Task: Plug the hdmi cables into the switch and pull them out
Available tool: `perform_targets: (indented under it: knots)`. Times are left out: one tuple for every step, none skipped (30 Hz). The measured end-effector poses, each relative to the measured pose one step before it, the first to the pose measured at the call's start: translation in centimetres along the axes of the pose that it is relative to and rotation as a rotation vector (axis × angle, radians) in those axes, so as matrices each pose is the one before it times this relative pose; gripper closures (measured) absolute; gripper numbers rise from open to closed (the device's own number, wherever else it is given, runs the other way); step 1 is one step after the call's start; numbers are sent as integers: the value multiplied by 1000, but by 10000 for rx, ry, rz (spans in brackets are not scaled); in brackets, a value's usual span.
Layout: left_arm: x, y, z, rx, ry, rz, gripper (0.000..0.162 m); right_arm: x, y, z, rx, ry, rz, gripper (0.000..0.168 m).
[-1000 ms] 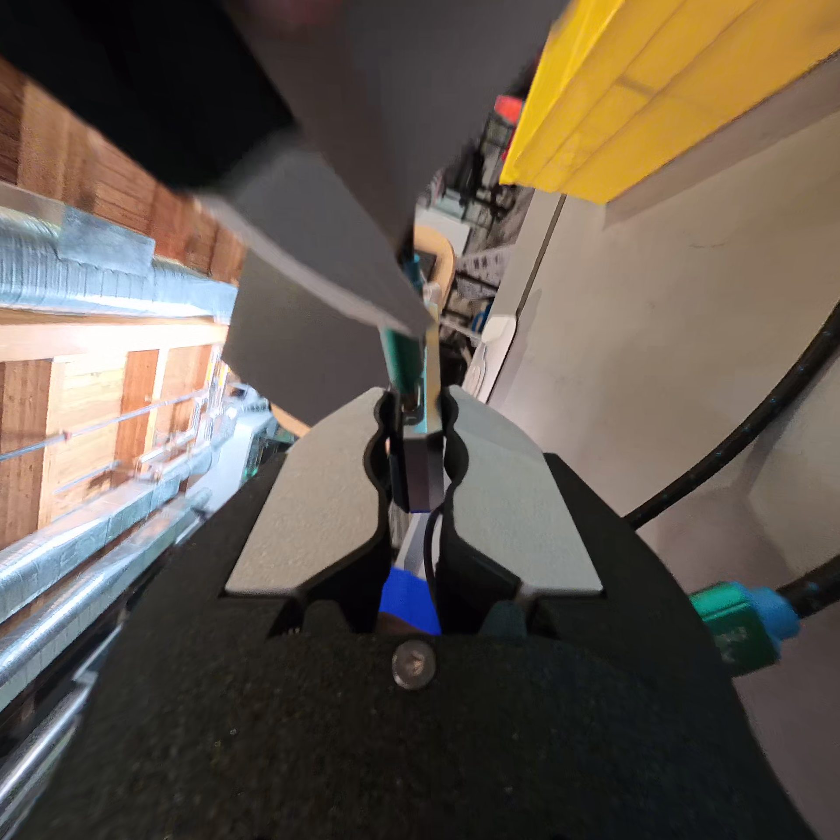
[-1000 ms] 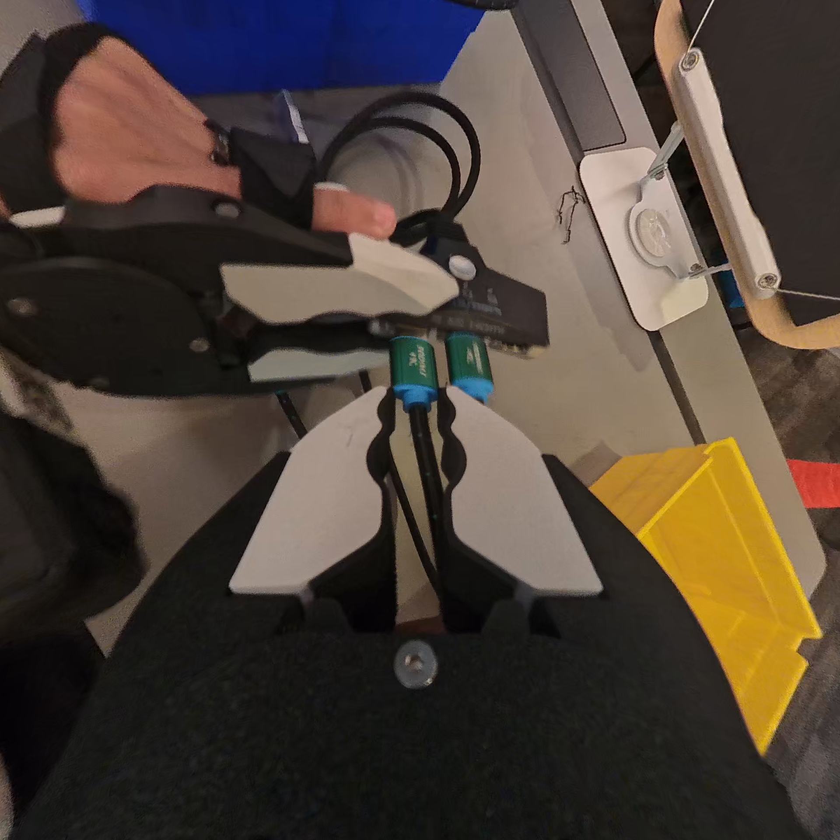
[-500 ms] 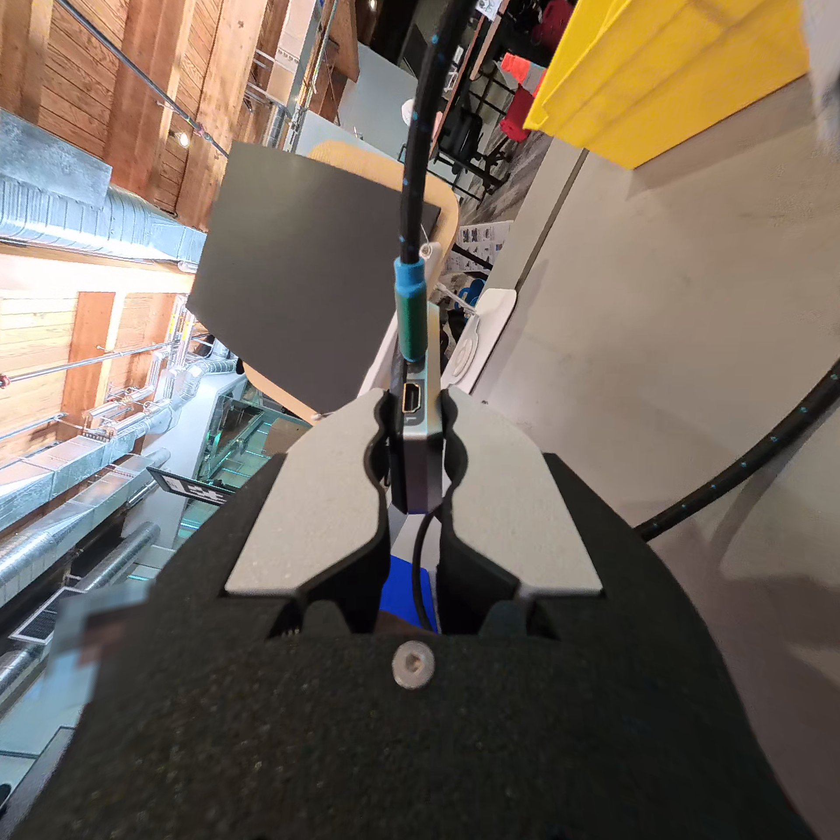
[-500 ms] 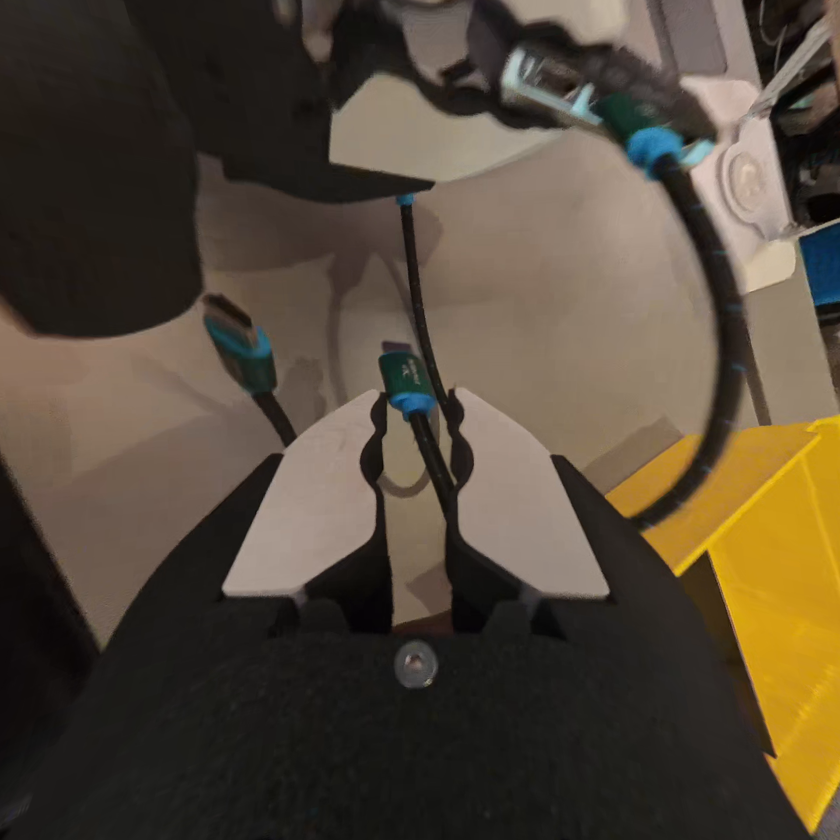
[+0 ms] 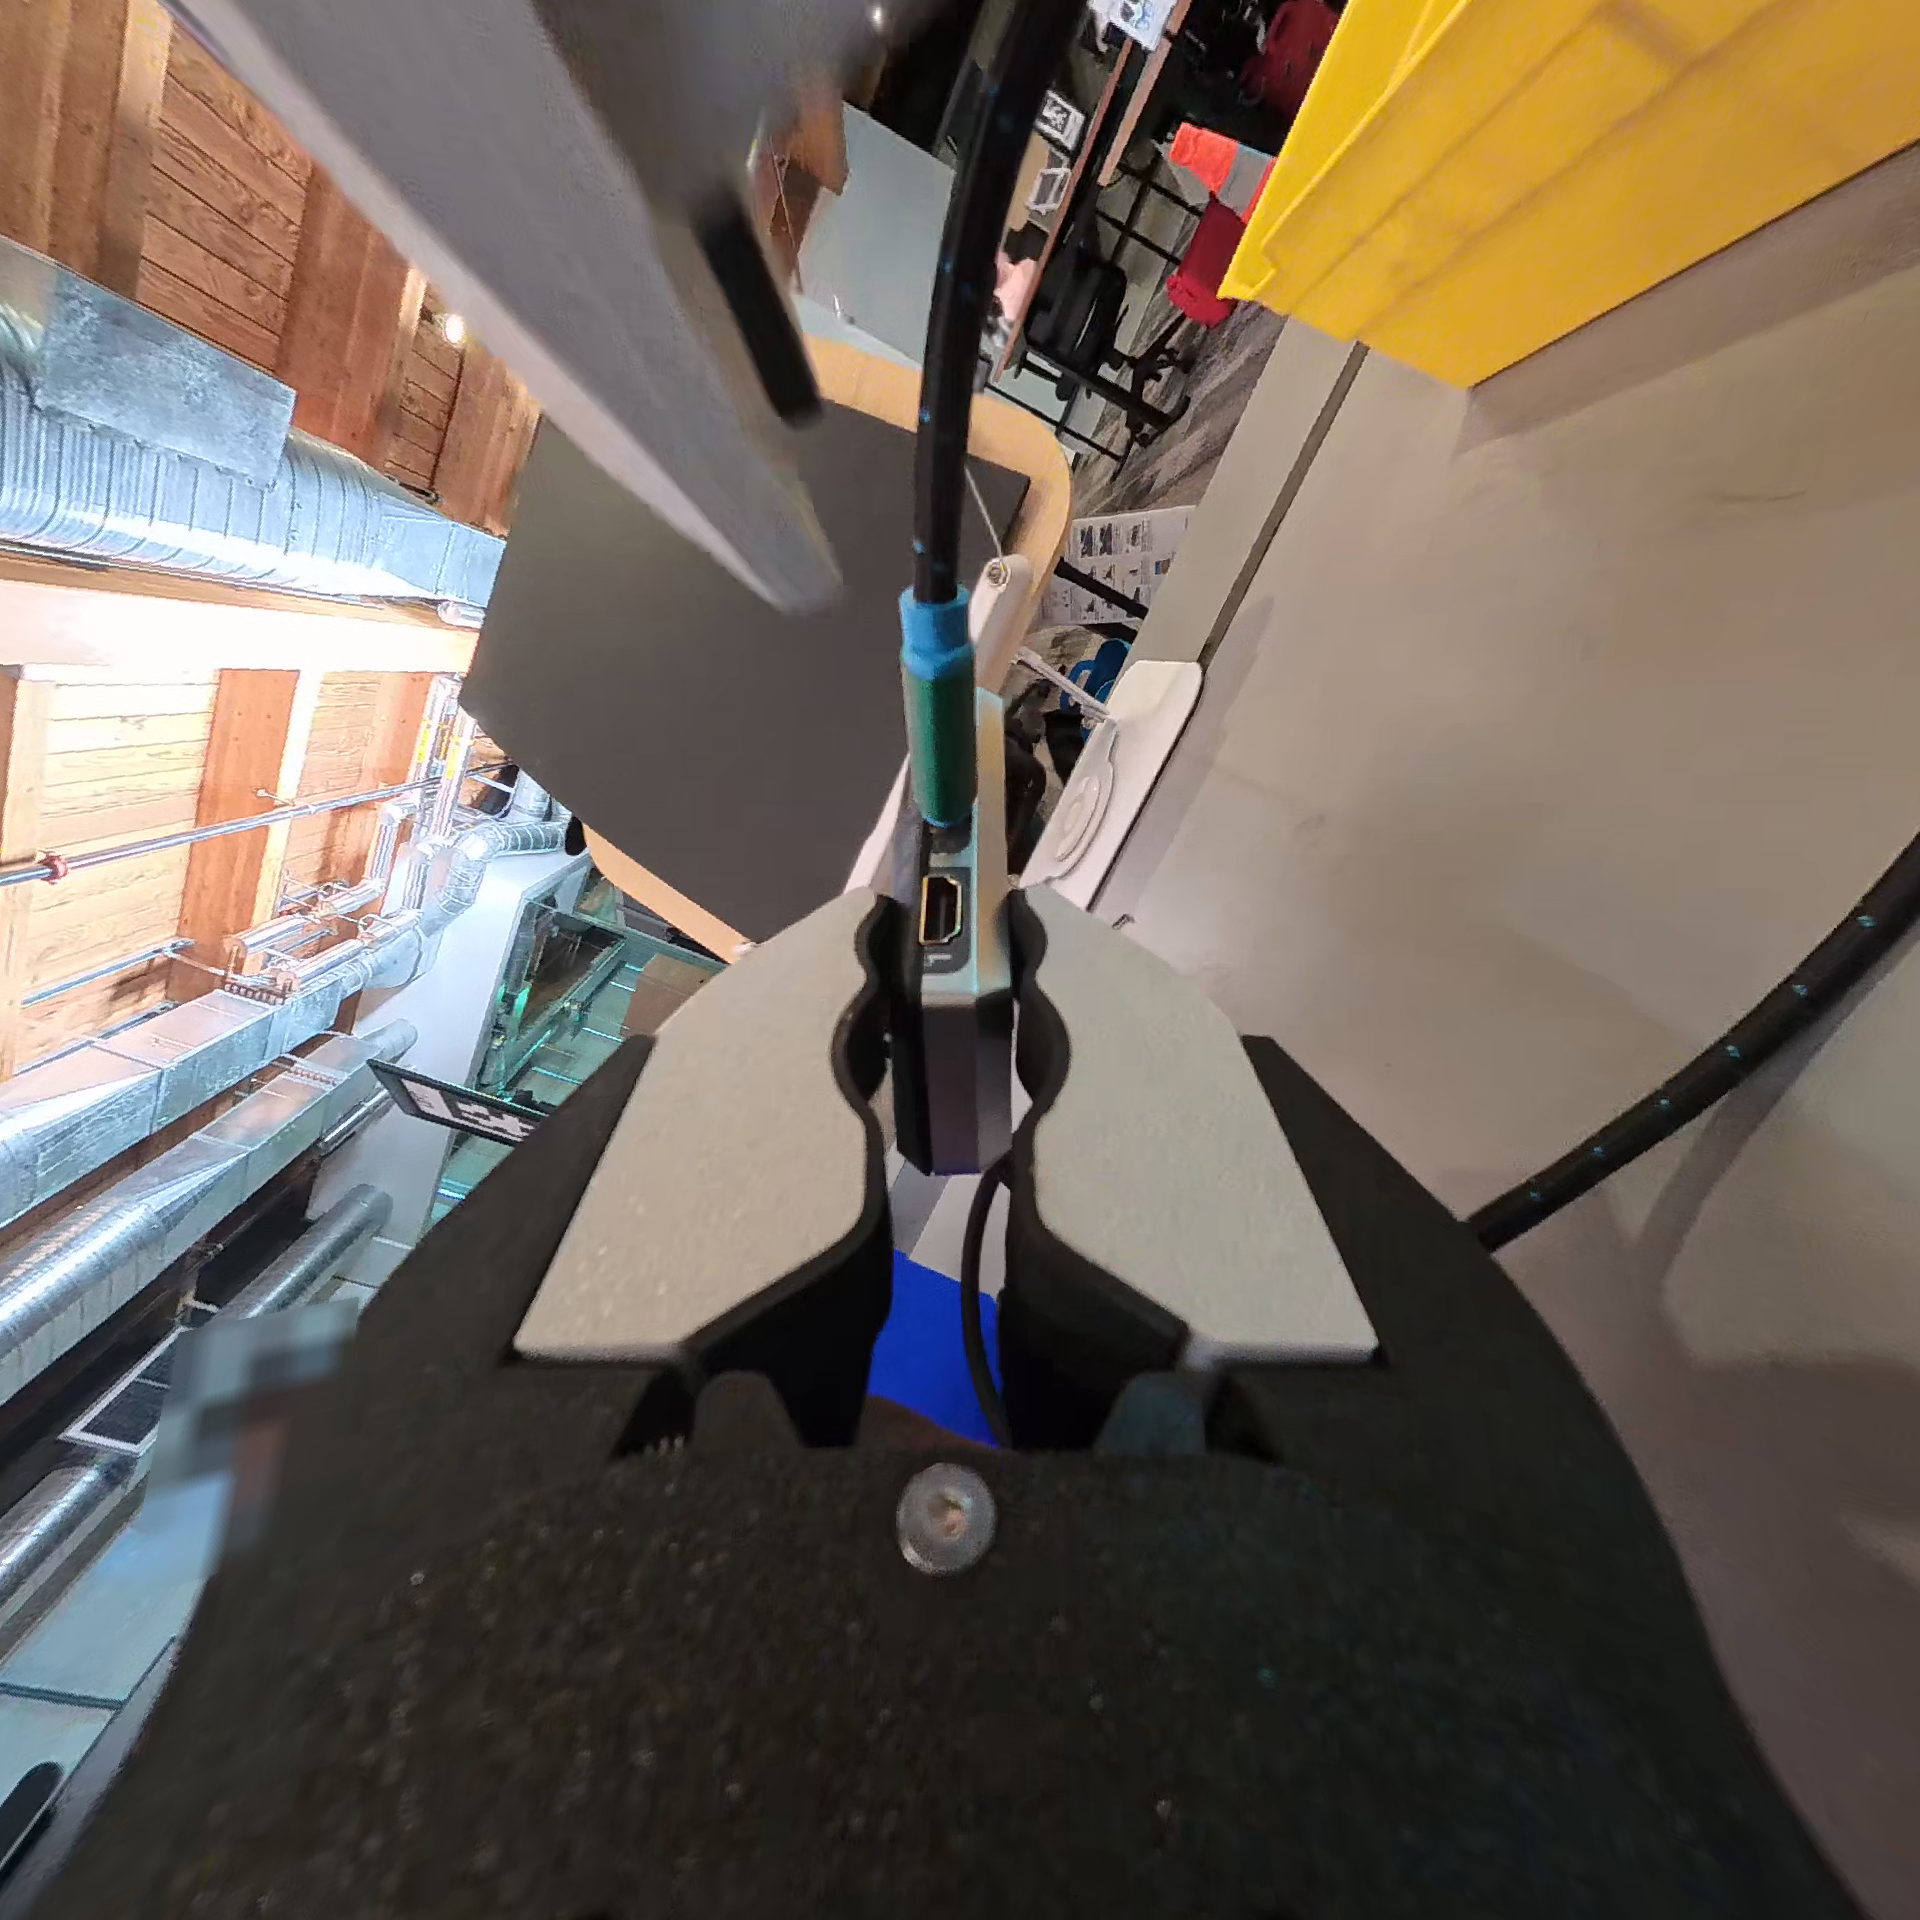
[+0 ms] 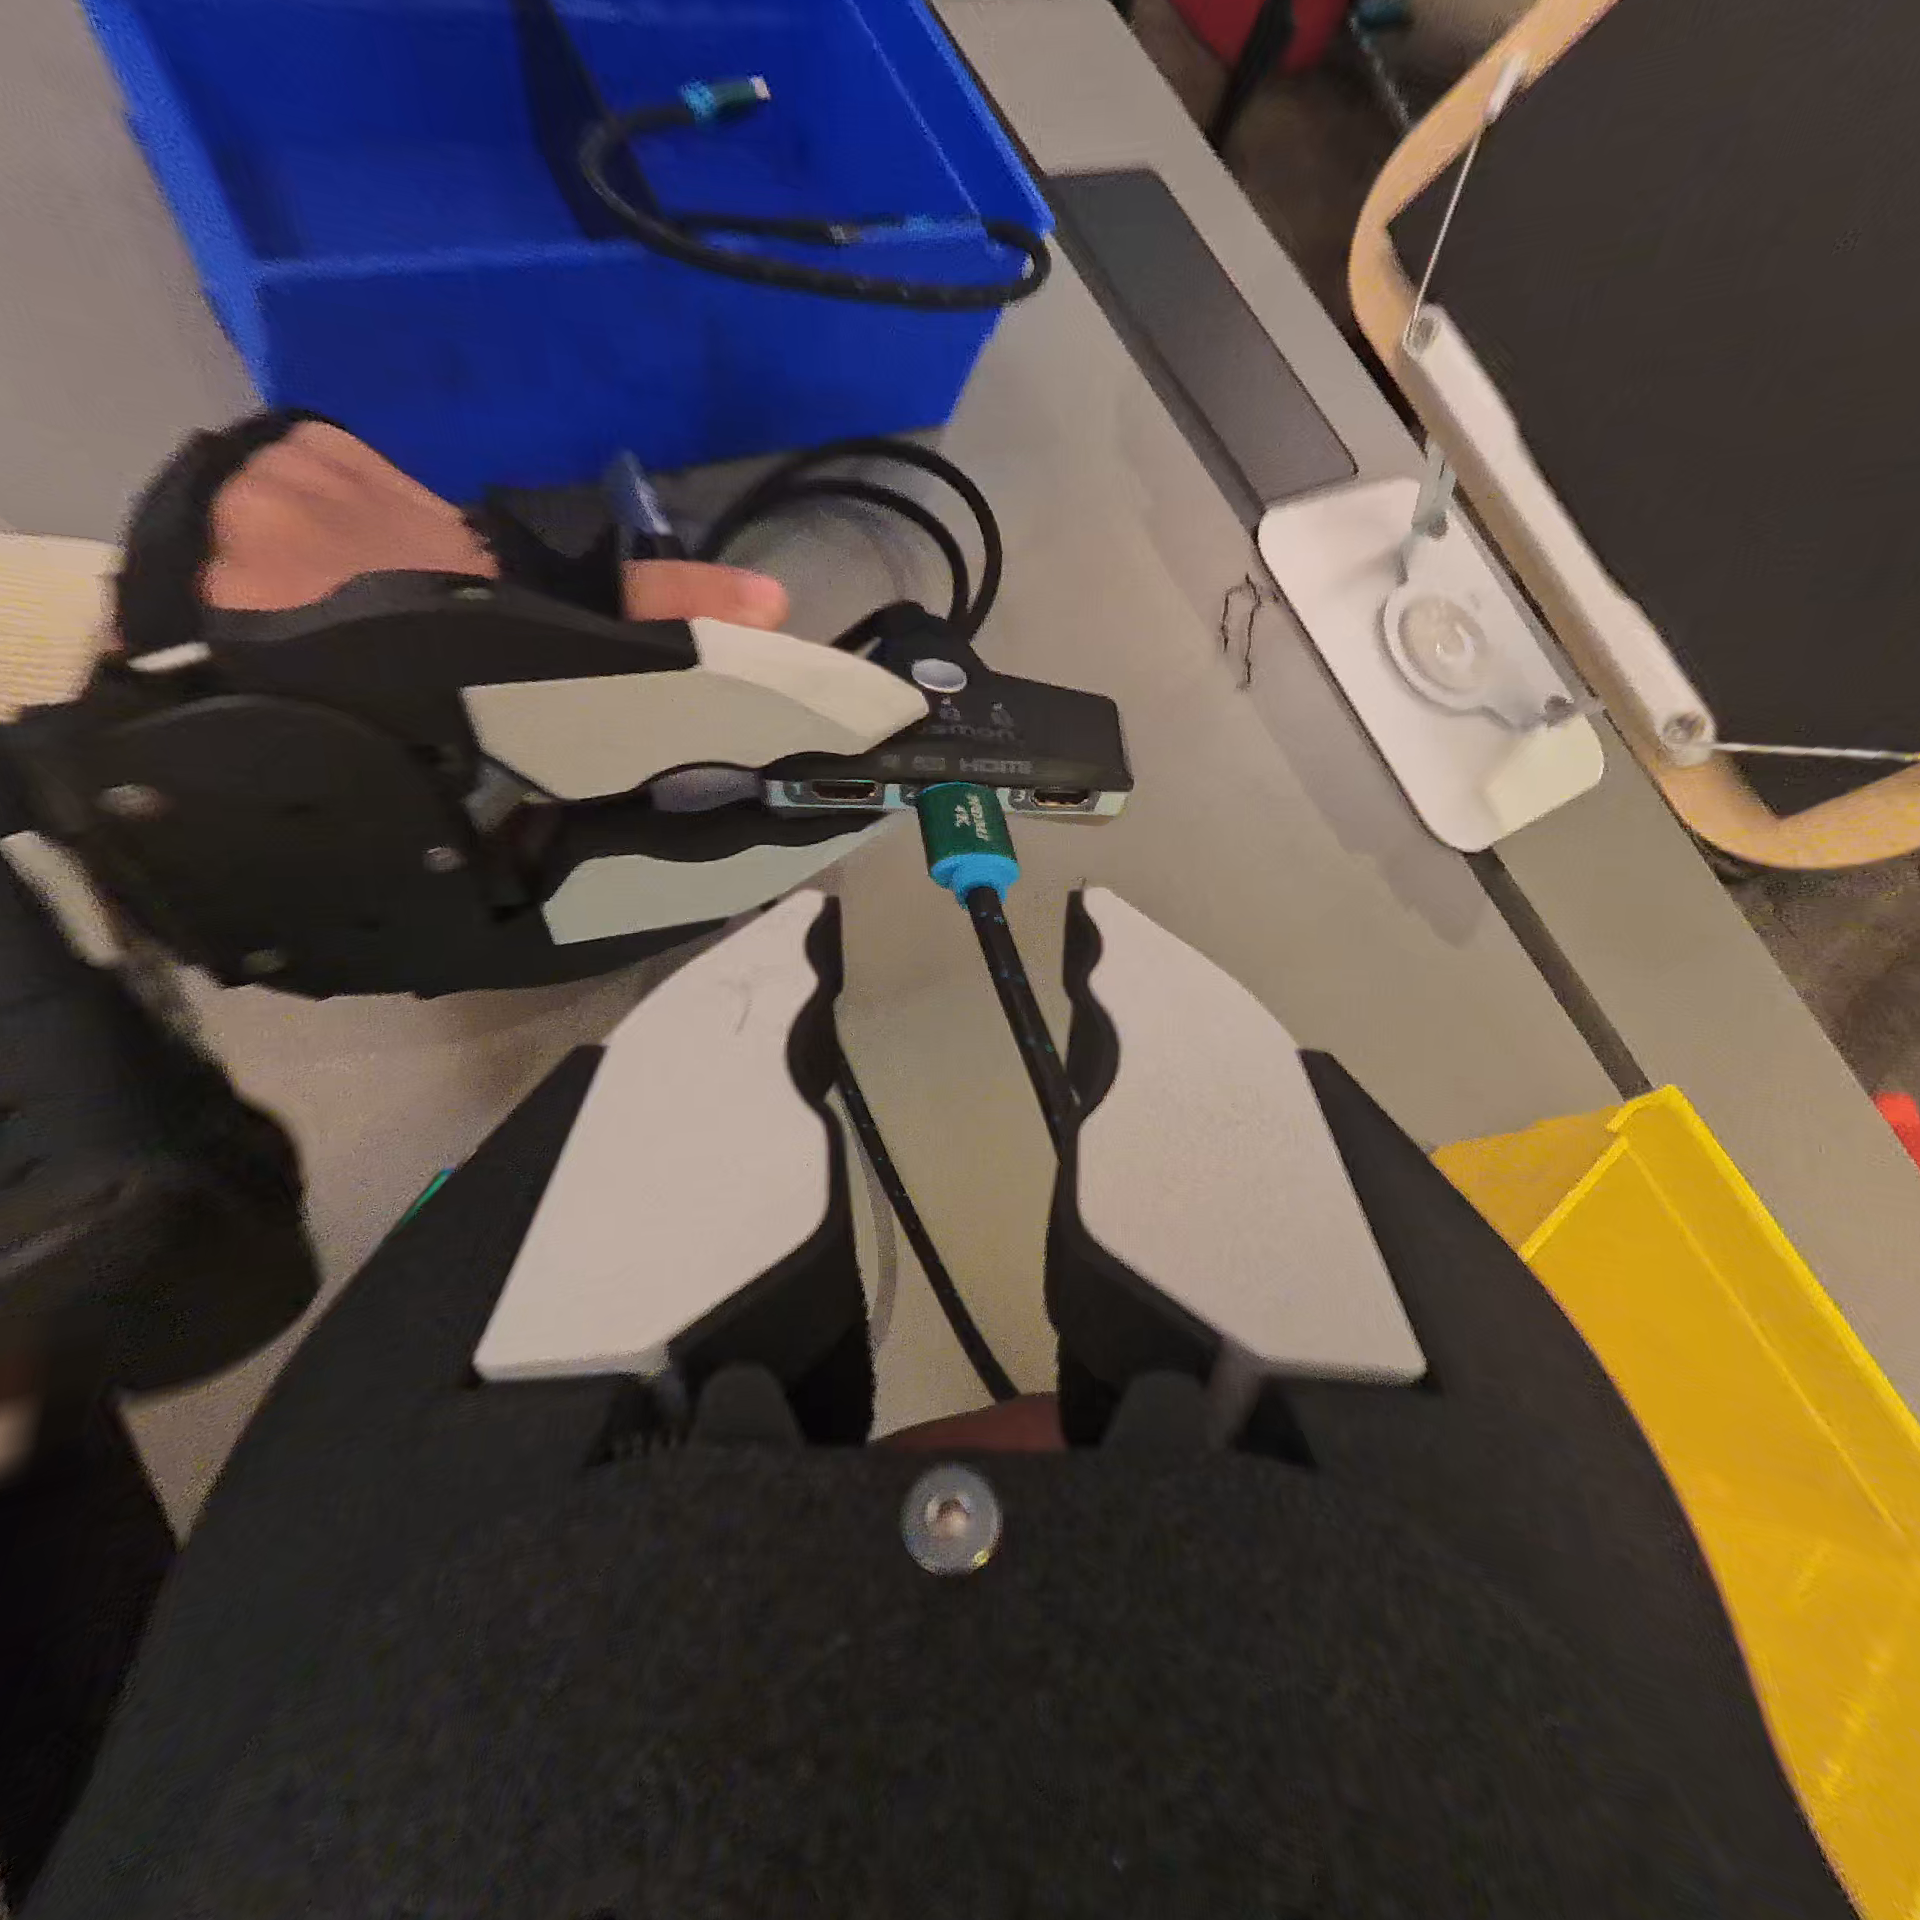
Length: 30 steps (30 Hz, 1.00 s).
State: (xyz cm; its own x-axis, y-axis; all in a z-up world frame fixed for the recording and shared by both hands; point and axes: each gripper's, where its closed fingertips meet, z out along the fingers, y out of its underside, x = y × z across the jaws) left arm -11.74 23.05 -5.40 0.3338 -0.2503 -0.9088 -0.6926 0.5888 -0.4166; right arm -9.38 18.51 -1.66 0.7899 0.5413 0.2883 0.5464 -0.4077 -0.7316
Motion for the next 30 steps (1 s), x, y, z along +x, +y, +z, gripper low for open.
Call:
perform_targets:
  knots:
    - [3, -47, -20, 12, -28, 57, 142, 3, 220, 918, -307, 159, -61, 126]
    - [-19, -69, -36, 30, -41, 61, 142, 136, 237, 843, -276, 280, -201, 126]
    - [-31, -75, -62, 33, -50, 46, 142, 214, 295, 755, -291, 323, -248, 127]
    - [-13, -67, -59, 24, -23, 41, 142, -20, 267, 658, -248, 110, -161, 130]
    - [3, -72, -55, 31, -17, 39, 142, -212, 90, 530, -107, -87, 9, 135]
    - [-7, -44, -34, 10, -19, 38, 142, -88, -136, 351, 99, -82, 147, 140]
    - [21, 50, 5, -31, 5, 22, 142, 85, -189, 182, 170, -34, 180, 145]
    - [6, 99, 44, -20, 33, -19, 142, -36, -29, 79, 55, -144, 93, 145]
    - [-5, 53, 40, 9, 61, -41, 142, -37, -20, 1, 48, -125, 105, 145]
    - [-9, 45, 63, -14, 74, -18, 142, -11, 10, -9, 36, -73, 130, 146]
    - [-17, 33, 91, -36, 50, 6, 142, 22, 66, -16, 52, -18, 102, 146]
    - [-9, 14, 111, -41, 22, 20, 142, 49, 73, -29, 66, -5, 56, 146]
    - [49, 5, 140, -71, 28, 9, 142, 62, 84, -22, 41, 1, 112, 146]
    - [110, -11, 145, -115, 58, -41, 141, 77, 140, 2, -17, 36, 111, 146]
    - [146, -37, 123, -119, 76, -56, 141, 96, 168, 8, -30, 87, 22, 146]
    - [120, -56, 88, -95, 34, 1, 141, 76, 195, -9, -69, 69, 22, 146]
    - [50, -69, 55, -71, -28, 52, 141, 60, 140, -47, -18, 34, 67, 146]
    - [91, -55, 64, -78, 11, 44, 141, 45, 86, -50, 13, 11, 118, 146]
    - [170, -56, 87, -85, 99, -25, 141, 49, 180, -4, -44, 21, 91, 146]
    - [161, -88, 69, -36, 96, -36, 141, 65, 213, -7, -63, 29, 46, 146]
    - [68, -113, 21, 35, 15, 37, 141, 34, 164, -52, -31, -20, 51, 146]
    - [50, -163, -38, 96, 4, 13, 141, 16, 121, -109, 15, -55, 24, 146]
    - [73, -192, -69, 112, 46, -27, 141, -12, 119, -189, 20, -104, 75, 146]
    - [59, -156, -51, 86, 41, -21, 141, -34, 157, -154, 30, -111, 76, 146]
    - [105, -136, -44, 92, 64, -46, 141, -27, 109, -106, 70, -113, 114, 146]
    - [186, -106, -16, 63, 101, -75, 141, -42, 211, -95, -15, -110, 123, 146]
    - [116, -78, 14, 2, 63, -108, 141, -7, 182, -56, -2, -19, -16, 146]
    - [92, -115, 23, 7, 59, -94, 141, 39, 50, -86, 71, 37, 17, 146]
    - [50, -101, 30, 16, 75, -68, 141, 25, 91, -99, 17, 19, 51, 146]
    - [-24, -70, 8, 14, 52, -87, 141, 35, 19, -104, 95, 59, -13, 146]
